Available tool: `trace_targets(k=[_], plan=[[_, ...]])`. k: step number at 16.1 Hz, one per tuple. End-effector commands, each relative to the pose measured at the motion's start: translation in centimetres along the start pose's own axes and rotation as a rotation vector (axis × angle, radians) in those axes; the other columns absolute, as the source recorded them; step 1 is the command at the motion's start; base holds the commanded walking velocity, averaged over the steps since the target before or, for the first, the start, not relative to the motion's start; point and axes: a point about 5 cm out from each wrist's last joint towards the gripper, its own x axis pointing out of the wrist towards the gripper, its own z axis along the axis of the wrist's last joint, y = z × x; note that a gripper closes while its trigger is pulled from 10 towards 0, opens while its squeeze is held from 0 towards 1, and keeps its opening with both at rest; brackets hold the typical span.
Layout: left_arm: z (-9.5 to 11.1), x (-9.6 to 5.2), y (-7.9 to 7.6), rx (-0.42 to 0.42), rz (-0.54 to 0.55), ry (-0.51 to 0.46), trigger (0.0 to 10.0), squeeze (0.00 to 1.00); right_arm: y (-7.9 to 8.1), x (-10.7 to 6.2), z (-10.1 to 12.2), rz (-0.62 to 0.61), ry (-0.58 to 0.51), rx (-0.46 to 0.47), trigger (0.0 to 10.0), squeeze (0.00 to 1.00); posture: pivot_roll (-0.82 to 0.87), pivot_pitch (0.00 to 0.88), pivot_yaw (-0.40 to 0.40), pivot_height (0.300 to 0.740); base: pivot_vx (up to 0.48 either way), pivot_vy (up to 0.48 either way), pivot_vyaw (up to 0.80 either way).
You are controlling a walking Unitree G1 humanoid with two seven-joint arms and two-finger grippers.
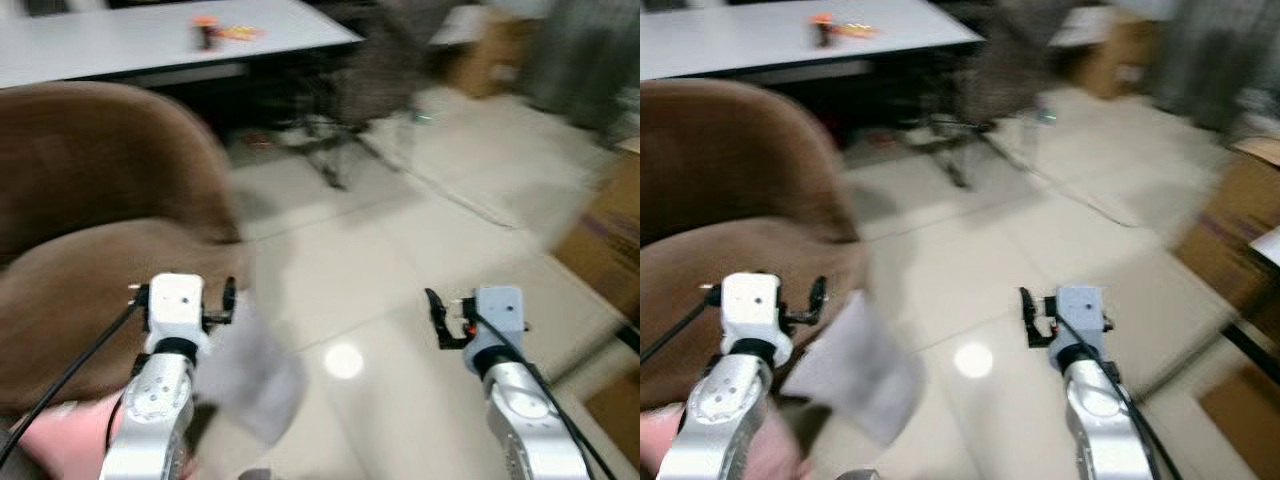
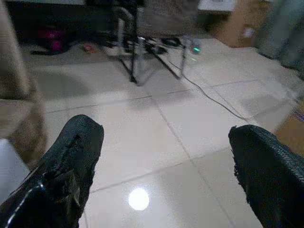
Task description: Move the pillow to the sofa from floor
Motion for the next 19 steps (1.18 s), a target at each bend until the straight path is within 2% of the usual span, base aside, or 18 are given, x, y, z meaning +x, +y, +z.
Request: trace_targets(k=[1,4,7,11,12,15,19], plan=[[0.08,-0.03,0.48,0.020,0.028,-0.007,10.0,0.00,0.41,0.24,0.33,0.016,-0.016,0.013,10.0,1.00,0.01,0.000,-0.027,0.740,0.000,0.000,0.80],[0.08,-0.06,0.54,0.028,0.025,-0.008,10.0,0.00,0.59,0.50,0.40,0.029,-0.015,0.026,10.0,1.00,0.02,0.000,-0.032,0.740,0.000,0.000,0.80],[0.10,0.04,0.57,0.035,0.032,-0.013,10.0,0.00,0.51,0.62,0.34,0.040,-0.007,-0.011,10.0,1.00,0.02,0.000,-0.030,0.740,0.000,0.000,0.79],[0.21,0.17,0.57,0.036,0.032,-0.019,10.0,0.00,0.57,0.75,0.51,0.018,-0.019,0.012,10.0,1.00,0.02,0.000,-0.027,0.740,0.000,0.000,0.80],[0.21,0.17,0.59,0.039,0.032,-0.020,10.0,0.00,0.63,0.80,0.51,0.018,-0.020,0.044,10.0,1.00,0.02,0.000,-0.028,0.740,0.000,0.000,0.80],[0.29,0.24,0.47,0.016,0.039,-0.019,10.0,0.00,0.74,0.85,0.65,0.031,-0.026,0.046,10.0,1.00,0.02,0.000,-0.031,0.740,0.000,0.000,0.80],[0.33,0.40,0.37,0.029,0.032,-0.021,10.0,0.00,0.65,1.11,0.80,0.020,-0.037,0.038,10.0,1.00,0.02,0.000,-0.036,0.740,0.000,0.000,0.76]])
